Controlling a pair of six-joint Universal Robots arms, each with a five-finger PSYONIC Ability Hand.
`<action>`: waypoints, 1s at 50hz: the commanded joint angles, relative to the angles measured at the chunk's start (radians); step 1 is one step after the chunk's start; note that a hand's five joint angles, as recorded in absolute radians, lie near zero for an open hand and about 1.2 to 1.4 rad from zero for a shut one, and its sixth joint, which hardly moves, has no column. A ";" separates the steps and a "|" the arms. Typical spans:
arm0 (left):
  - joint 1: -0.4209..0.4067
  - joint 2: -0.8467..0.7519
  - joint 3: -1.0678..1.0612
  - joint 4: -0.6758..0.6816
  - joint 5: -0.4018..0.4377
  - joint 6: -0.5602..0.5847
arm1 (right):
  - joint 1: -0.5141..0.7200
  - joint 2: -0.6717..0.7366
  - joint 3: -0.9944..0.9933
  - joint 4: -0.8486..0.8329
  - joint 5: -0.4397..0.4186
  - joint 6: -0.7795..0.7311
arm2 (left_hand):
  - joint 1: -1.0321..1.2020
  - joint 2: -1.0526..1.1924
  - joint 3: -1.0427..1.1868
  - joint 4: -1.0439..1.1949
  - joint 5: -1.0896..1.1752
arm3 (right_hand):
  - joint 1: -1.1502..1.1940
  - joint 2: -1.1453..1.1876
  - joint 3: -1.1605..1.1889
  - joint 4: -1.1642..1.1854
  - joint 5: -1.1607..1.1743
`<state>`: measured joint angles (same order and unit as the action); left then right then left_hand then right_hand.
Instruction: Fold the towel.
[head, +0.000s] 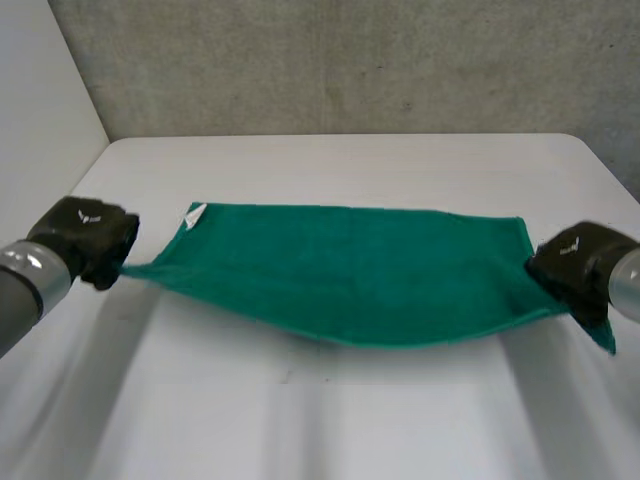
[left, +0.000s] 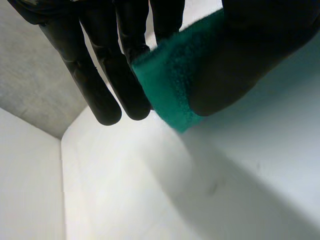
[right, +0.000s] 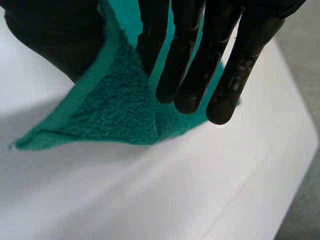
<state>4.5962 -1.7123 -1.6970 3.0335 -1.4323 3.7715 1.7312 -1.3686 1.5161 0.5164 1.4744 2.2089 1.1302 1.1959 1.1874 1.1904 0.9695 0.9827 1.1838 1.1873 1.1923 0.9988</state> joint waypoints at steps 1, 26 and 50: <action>0.049 -0.049 -0.043 0.010 0.004 0.120 | 0.004 0.072 0.024 -0.013 0.030 -0.040 | 0.266 0.200 0.209 0.206 0.252 | 0.414 0.212 0.209 0.204 0.223; -0.125 -0.575 0.445 0.355 -0.131 -0.141 | 0.042 0.615 -0.480 -0.409 0.173 0.068 | 0.266 0.200 0.209 0.206 0.252 | 0.414 0.212 0.209 0.204 0.223; -0.224 -0.888 0.723 0.632 -0.102 -0.076 | 0.047 0.842 -0.778 -0.542 0.256 0.095 | -0.955 -1.021 -1.012 -1.015 -0.969 | -0.808 -1.009 -1.013 -1.018 -0.999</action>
<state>4.4057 -2.6019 -0.8940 3.5072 -1.5551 3.6833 1.7808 -0.5283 0.7484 -0.0217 1.6884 2.2703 0.6429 0.7518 0.7526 0.7500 0.5480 0.2798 0.3527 0.3595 0.3641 0.2019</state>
